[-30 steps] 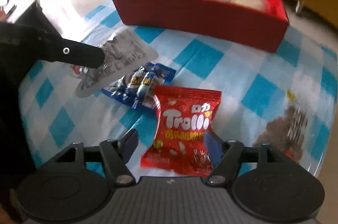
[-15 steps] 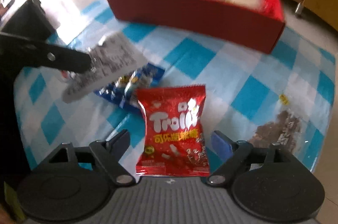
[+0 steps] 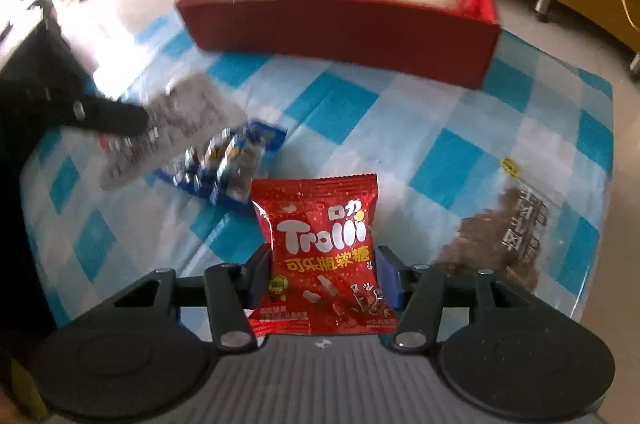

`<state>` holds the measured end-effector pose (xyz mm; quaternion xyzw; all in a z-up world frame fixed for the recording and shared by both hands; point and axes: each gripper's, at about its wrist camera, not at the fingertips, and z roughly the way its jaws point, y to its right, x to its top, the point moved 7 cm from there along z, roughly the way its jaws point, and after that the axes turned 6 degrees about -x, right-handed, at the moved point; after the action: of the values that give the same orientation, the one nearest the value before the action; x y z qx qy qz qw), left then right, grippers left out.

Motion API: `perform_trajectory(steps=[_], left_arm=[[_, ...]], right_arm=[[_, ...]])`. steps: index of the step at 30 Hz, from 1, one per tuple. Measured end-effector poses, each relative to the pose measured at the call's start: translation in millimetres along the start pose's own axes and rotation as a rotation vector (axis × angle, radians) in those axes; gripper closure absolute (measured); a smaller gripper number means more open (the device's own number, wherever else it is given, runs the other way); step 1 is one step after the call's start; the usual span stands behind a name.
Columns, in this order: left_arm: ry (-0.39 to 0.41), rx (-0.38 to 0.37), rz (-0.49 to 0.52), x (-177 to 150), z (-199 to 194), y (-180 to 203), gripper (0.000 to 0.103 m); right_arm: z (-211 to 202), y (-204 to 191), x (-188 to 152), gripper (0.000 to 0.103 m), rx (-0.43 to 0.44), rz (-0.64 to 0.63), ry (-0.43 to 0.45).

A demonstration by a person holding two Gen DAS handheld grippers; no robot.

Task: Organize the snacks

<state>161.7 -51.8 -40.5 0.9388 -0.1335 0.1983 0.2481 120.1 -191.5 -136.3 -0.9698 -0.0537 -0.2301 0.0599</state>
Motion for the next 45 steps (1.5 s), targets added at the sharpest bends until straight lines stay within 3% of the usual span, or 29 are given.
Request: perform_trajectory(steps=[6, 8, 13, 18, 19, 21, 25, 30, 32, 34, 37, 38, 41, 42, 45], left_arm=[[0.014, -0.019, -0.016, 7.3, -1.6, 2.1, 0.057], [0.027, -0.033, -0.018, 12.9, -4.3, 4.4, 0.061], [0.076, -0.056, -0.017, 35.9, -8.5, 13.1, 0.061], [0.057, -0.064, 0.005, 38.2, 1.4, 21.3, 0.057], [0.042, -0.062, 0.039, 33.2, 3.8, 24.6, 0.054], [0.002, -0.036, 0.128, 17.3, 12.1, 33.9, 0.029], [-0.069, 0.027, 0.428, -27.7, 26.6, 57.1, 0.027], [-0.183, 0.109, 0.937, -79.1, 51.5, 78.4, 0.026], [-0.249, 0.100, 1.059, -85.1, 62.2, 78.5, 0.026], [-0.290, 0.099, 1.115, -84.5, 72.3, 72.4, 0.026], [-0.370, 0.092, 1.132, -84.1, 90.5, 58.8, 0.022], [-0.362, 0.082, 1.118, -82.4, 90.8, 55.3, 0.021], [-0.439, 0.034, 0.980, -88.2, 84.1, 45.3, 0.035], [-0.465, 0.021, 0.943, -96.1, 80.0, 41.7, 0.035], [-0.411, 0.063, 0.963, -110.0, 72.5, 42.0, 0.037]], right_arm=[[-26.5, 15.1, 16.4, 0.048, 0.105, 0.138, 0.090], [-36.3, 22.1, 23.8, 0.048, 0.138, 0.191, 0.127], [-49.8, 34.5, 48.1, 0.048, 0.142, 0.240, 0.205], [-56.5, 38.7, 63.2, 0.048, 0.147, 0.250, 0.230], [-56.5, 38.7, 63.7, 0.048, 0.148, 0.249, 0.229], [-56.0, 41.3, 60.9, 0.048, 0.145, 0.252, 0.226], [-57.8, 50.6, 50.2, 0.048, 0.141, 0.267, 0.215], [-59.1, 54.0, 40.9, 0.048, 0.154, 0.268, 0.198], [-59.0, 53.1, 39.8, 0.048, 0.152, 0.262, 0.197], [-58.8, 51.8, 39.2, 0.049, 0.163, 0.259, 0.195], [-54.2, 51.7, 38.7, 0.049, 0.164, 0.253, 0.178], [-52.3, 51.9, 38.4, 0.048, 0.163, 0.250, 0.171], [-49.5, 53.0, 39.2, 0.048, 0.169, 0.245, 0.161], [-48.9, 53.7, 39.8, 0.048, 0.168, 0.244, 0.158], [-50.2, 53.0, 42.6, 0.048, 0.172, 0.242, 0.163]])
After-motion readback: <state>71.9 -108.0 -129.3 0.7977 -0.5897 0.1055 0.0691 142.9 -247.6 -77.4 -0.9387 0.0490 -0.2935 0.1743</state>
